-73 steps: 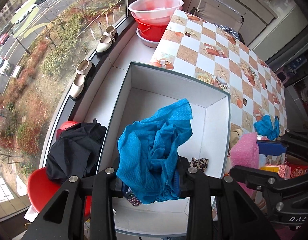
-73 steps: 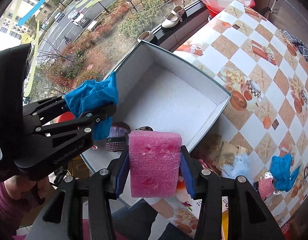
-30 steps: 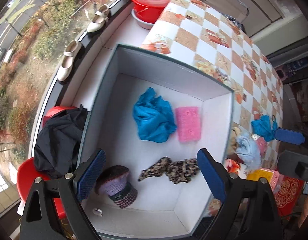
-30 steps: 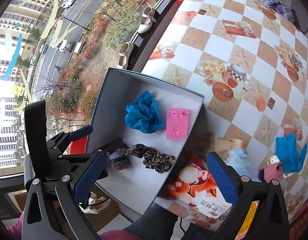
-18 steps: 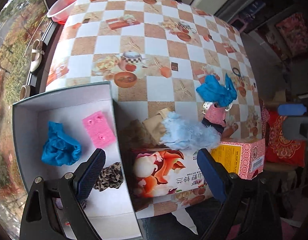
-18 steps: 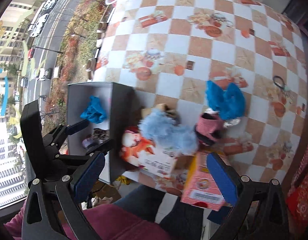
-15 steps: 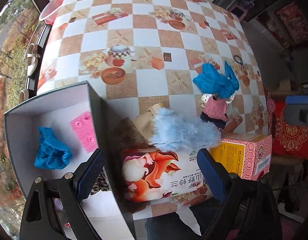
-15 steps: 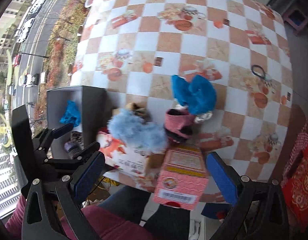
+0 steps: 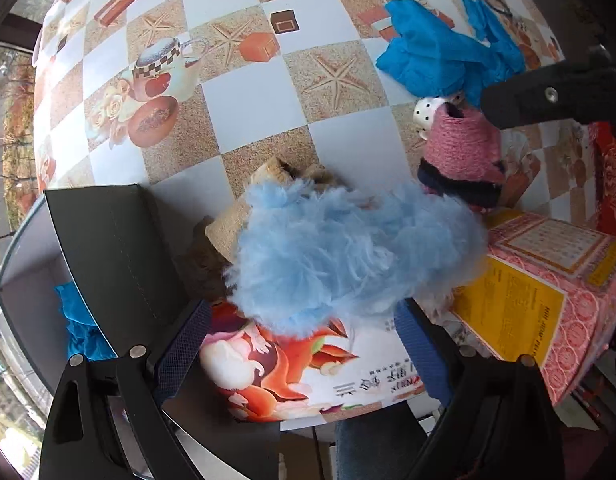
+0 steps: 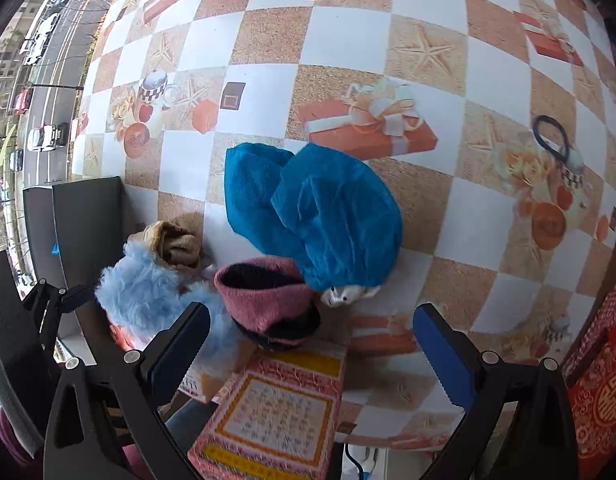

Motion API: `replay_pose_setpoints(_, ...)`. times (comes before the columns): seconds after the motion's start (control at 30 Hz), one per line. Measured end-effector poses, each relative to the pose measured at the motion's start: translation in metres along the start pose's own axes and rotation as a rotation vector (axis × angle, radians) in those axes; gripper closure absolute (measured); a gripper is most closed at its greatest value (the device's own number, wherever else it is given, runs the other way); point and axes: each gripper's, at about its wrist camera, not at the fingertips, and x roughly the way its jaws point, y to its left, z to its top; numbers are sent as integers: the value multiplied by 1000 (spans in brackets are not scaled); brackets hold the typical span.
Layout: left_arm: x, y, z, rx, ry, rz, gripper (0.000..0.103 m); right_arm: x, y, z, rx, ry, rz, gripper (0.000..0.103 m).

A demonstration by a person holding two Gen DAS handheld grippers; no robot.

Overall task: Organize soft objects
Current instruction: 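Move both tools back to the pile toward light-blue fluffy item, then grasp light-blue fluffy item with left tool while right tool grasps blue cloth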

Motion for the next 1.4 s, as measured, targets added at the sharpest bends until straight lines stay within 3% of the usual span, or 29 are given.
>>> replay_pose_setpoints(0.13, 6, -5, 21, 1, -5, 95, 8, 17, -3, 17, 2, -12, -35, 0)
replay_pose_setpoints(0.27, 1, 3, 51, -56, -71, 135, 8, 13, -37, 20, 94, -77, -90, 0)
replay_pose_setpoints(0.43, -30, 43, 92, -229, -194, 51, 8, -5, -114, 4, 302, -154, -162, 0)
replay_pose_setpoints(0.53, -51, 65, 98, -306, -233, -51, 8, -16, -162, -20, 450, -194, -144, 0)
replay_pose_setpoints(0.7, -50, 49, 99, -231, -182, -80, 8, -16, -189, -48, 528, -202, -14, 0)
replay_pose_setpoints(0.9, -15, 14, 102, -156, -77, -49, 8, -8, -136, -33, 388, -218, 80, 0)
replay_pose_setpoints(1.0, 2, 3, 106, -130, -28, -12, 8, 3, -109, -17, 305, -206, 48, 0)
replay_pose_setpoints(1.13, 19, -2, 113, -128, 3, 26, 8, 23, -99, -10, 269, -173, -68, 0)
replay_pose_setpoints(1.3, 26, 6, 119, -163, -22, 76, 8, 27, -159, -42, 443, -165, -141, 0)
replay_pose_setpoints(1.4, 18, 14, 122, -188, -62, 81, 8, 20, -196, -67, 533, -184, -75, 0)
